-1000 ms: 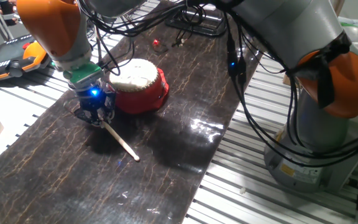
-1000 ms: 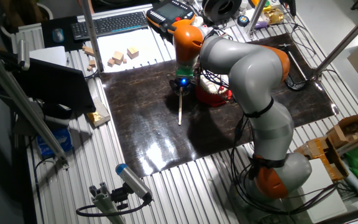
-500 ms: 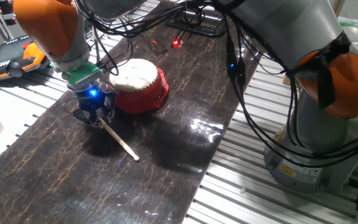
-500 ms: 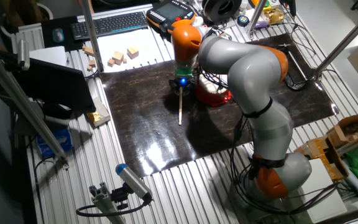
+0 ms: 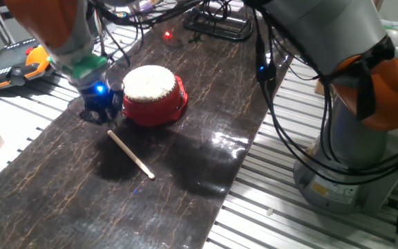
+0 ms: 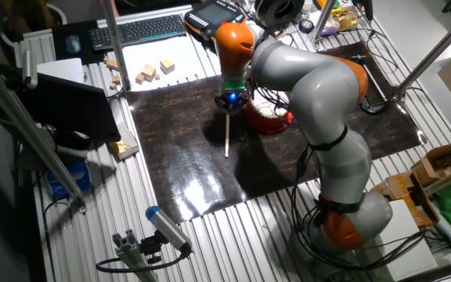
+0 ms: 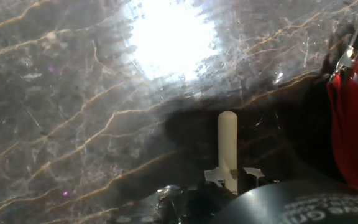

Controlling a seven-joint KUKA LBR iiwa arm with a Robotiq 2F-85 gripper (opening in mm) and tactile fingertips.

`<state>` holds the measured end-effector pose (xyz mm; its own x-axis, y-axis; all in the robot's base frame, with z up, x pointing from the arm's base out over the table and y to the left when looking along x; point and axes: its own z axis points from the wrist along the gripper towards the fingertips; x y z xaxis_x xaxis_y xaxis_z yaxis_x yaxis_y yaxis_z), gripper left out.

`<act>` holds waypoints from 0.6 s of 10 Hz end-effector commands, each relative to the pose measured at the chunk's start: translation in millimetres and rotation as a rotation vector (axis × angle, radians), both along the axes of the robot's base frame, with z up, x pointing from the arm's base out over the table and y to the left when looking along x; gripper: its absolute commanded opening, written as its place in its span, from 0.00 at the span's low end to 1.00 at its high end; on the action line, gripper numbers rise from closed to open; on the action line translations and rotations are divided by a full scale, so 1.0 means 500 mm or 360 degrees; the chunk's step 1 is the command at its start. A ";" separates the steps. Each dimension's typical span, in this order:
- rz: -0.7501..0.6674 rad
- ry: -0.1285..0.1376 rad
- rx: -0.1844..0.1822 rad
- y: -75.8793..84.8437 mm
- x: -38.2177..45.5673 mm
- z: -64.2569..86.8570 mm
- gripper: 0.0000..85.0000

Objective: Play the drum

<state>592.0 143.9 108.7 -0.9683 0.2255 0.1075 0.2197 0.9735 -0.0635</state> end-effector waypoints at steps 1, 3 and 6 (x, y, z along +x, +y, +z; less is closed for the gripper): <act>0.0064 0.0012 0.0002 -0.007 -0.005 0.041 0.01; 0.0178 0.0033 0.0034 -0.026 -0.022 0.083 0.01; 0.0282 0.0018 0.0004 -0.038 -0.040 0.103 0.01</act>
<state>572.0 124.8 160.7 -0.9920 0.0480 0.1164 0.0410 0.9972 -0.0623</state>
